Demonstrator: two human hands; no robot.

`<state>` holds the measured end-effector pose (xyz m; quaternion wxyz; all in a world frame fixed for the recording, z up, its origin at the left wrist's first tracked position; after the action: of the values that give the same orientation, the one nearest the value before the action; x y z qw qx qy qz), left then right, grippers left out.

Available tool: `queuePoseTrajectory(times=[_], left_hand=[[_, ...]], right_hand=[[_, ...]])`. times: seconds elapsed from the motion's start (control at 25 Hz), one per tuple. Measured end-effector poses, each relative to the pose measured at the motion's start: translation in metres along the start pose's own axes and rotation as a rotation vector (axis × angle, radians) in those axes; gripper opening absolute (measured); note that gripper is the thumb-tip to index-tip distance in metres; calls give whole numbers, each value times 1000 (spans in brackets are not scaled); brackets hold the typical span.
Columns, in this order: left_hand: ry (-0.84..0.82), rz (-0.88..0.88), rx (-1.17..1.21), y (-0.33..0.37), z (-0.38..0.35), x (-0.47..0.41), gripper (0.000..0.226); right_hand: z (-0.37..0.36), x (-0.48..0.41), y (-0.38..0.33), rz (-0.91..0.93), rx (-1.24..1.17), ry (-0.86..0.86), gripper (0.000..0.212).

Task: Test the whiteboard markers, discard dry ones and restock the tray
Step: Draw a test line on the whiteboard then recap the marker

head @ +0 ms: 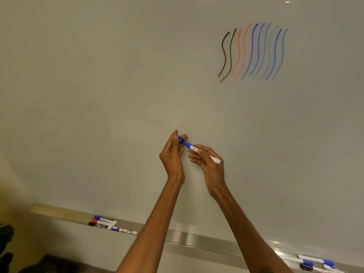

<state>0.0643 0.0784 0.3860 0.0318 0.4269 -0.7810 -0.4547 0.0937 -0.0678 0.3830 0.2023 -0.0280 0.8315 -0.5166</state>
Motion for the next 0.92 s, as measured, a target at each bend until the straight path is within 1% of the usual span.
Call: queuePoseTrajectory(times=[0.16,0.28,0.4,0.6,0.8,0.92], left_hand=[[-13,13,-16,-2,14,6,31],[-21,16,-47,-3,27,9,30],[4,23,-59,-3,42,10,30],[54,42,-63,-5,70,12,28],[86,46,-41,-6,101,12,29],[73,41,-35,-6,118,8,28]], right_hand=[[-8,4,13,-14,52,20,21],[-17,9,20,-23,39,7,20],[-27,15,30,-32,11,6,17],[-39,24,53,-41,-5,12,17],[-58,34,83,-117,-84,12,18],[-74,40,103,-171,-173,-1,28]])
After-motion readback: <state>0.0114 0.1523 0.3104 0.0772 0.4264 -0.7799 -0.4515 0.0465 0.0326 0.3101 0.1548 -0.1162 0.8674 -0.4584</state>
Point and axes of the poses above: each hand's wrist, its own x-axis away from the middle knuckle, its own z-axis out of the back of the hand, y = z × x, the point moved 9 cm from there along -x, towards the middle knuckle, and after that the axes turned 4 degrees about -z, right-handed, at the moved point
